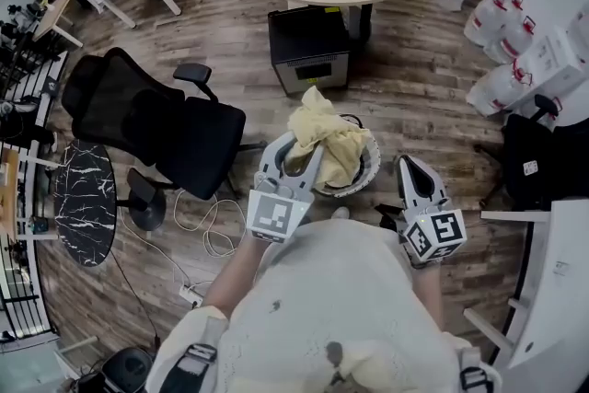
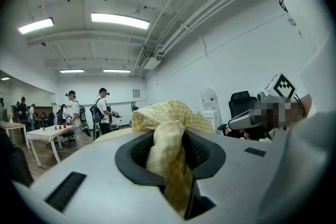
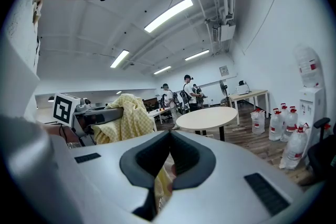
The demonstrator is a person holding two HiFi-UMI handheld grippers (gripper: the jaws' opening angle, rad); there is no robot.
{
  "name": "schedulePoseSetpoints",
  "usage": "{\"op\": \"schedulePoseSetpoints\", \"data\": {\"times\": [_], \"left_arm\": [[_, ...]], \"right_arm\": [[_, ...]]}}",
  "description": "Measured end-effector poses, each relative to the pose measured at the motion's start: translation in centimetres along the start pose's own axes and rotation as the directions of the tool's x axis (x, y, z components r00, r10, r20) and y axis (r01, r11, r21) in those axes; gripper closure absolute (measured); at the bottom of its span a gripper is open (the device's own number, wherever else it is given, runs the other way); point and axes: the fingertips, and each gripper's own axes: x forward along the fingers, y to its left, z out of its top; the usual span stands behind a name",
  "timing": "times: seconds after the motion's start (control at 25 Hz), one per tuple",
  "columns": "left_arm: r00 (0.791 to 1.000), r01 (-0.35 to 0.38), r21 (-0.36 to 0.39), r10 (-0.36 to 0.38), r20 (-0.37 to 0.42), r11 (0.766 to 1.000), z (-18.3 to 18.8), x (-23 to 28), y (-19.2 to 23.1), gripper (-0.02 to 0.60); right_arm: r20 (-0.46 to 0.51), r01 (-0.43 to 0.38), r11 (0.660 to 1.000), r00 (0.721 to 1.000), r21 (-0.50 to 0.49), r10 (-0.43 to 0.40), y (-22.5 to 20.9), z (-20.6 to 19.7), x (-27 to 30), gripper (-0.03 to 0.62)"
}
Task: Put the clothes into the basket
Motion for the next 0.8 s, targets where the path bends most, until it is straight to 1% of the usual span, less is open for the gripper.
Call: {"op": "schedulePoseSetpoints", "data": {"times": [0.16, 0.36, 0.56, 0.68, 0.8], "left_arm": [[1.000, 0.020, -0.008, -0.020, 0.005, 1.000, 0.3, 0.9, -1.0, 0.469], [0.998, 0.064, -0.006, -0.064, 0.012, 0.998, 0.2, 1.4, -1.1, 0.469], [0.994, 0.103, -0.001, -0.103, 0.030, 0.995, 0.7, 3.2, -3.4, 0.469], [0.990, 0.129, -0.018, -0.128, 0.057, 0.991, 1.2, 3.2, -3.3, 0.469], [0.985, 0.164, -0.007, -0.163, 0.059, 0.986, 1.2, 4.2, -4.3, 0.469]], "right_arm": [[-0.007, 0.011, 1.000, 1.000, 0.003, -0.011, -0.9, -0.1, -0.6, 0.586], [-0.008, 0.039, 0.999, 0.999, -0.001, -0.039, -0.1, -0.6, -1.1, 0.586], [-0.003, 0.093, 0.996, 0.996, 0.014, -0.093, -2.5, -1.1, -3.5, 0.586], [0.005, 0.129, 0.992, 0.992, 0.013, -0.129, -2.4, -1.6, -4.1, 0.586], [0.012, 0.169, 0.985, 0.985, 0.023, -0.170, -3.4, -1.6, -5.1, 0.586]]}}
